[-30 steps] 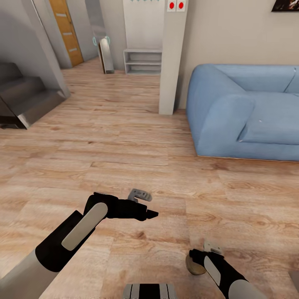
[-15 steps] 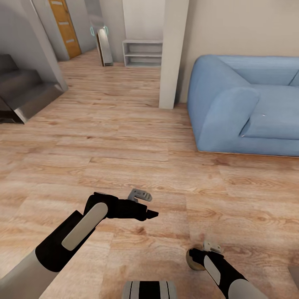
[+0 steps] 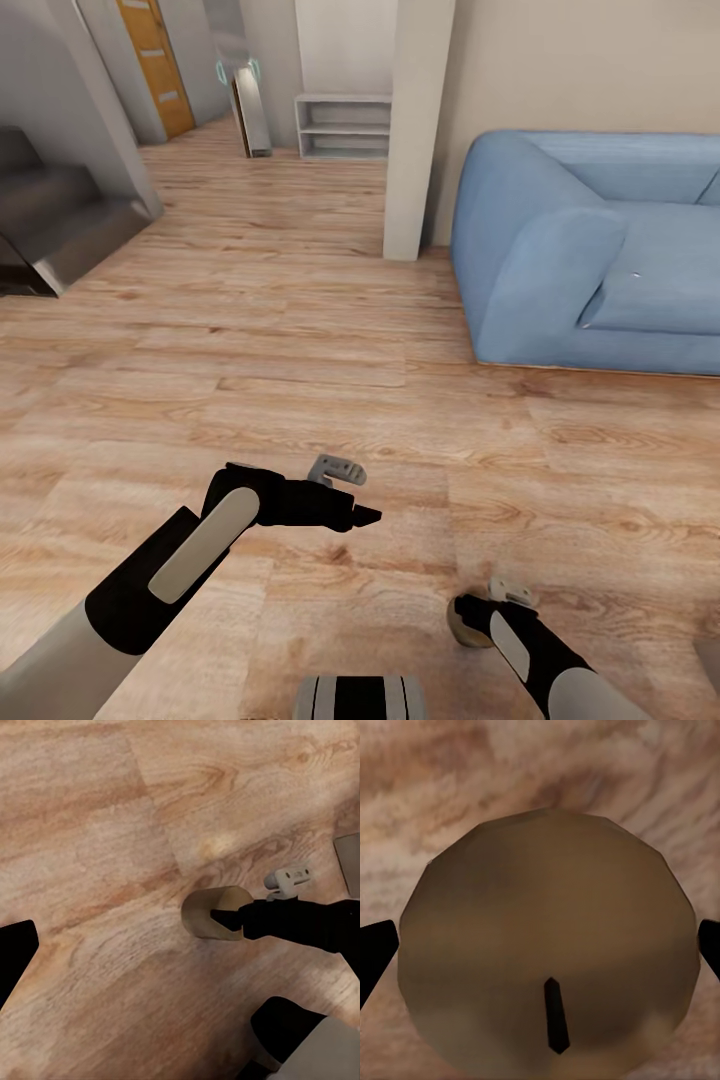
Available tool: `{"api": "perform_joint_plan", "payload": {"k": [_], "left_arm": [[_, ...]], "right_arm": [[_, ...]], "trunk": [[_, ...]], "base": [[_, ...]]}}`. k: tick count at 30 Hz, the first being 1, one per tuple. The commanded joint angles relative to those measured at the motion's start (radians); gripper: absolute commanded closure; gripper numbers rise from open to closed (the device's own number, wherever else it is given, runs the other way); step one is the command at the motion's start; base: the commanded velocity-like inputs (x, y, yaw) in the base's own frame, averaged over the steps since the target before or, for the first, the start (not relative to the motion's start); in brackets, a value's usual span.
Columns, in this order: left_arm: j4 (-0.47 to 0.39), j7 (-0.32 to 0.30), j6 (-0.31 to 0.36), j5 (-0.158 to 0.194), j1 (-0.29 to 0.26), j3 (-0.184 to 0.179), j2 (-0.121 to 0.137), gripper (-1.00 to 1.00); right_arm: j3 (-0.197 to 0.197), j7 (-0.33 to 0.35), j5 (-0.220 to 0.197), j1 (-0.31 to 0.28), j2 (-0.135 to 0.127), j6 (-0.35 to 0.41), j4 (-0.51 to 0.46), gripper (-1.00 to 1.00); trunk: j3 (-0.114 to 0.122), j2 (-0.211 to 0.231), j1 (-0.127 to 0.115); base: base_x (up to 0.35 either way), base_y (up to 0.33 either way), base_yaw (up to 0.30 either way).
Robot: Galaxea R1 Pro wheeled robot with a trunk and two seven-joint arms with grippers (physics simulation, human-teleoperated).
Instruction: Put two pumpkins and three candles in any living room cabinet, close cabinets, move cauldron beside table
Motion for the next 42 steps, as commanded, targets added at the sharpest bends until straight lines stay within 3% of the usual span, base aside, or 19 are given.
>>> {"api": "perform_joint_plan", "payload": {"k": [1,8,20,21,42], "left_arm": [[-0.001,0.011,0.0,0.011,-0.001,-0.001,0.001,-1.0],[-0.001,0.01,0.0,0.011,-0.001,-0.001,0.001,-1.0],[0.0,0.011,0.0,0.011,-0.001,-0.002,0.0,-1.0],[0.0,0.011,0.0,0.011,-0.001,-0.003,0.0,-1.0],[0.003,0.011,0.0,0.012,0.0,-0.001,0.0,-1.0]], "right_arm": [[0.0,-0.006,-0.007,0.0,0.0,0.005,-0.001,-1.0],[0.0,-0.006,-0.007,0.0,0.0,0.006,-0.001,-1.0],[0.001,-0.006,-0.006,0.0,0.0,0.006,0.003,-1.0],[0.001,-0.006,-0.006,0.0,0.0,0.005,0.003,1.0],[0.001,-0.006,-0.007,0.0,-0.002,0.005,0.006,1.0]], "trunk": [[-0.005,-0.001,0.0],[-0.032,-0.002,0.003],[-0.032,-0.002,0.003],[-0.032,-0.002,0.003],[-0.032,-0.002,0.003]], "base": [[0.0,0.0,0.0],[0.0,0.0,0.0],[0.0,0.0,0.0],[0.0,0.0,0.0],[0.0,0.0,0.0]]}}
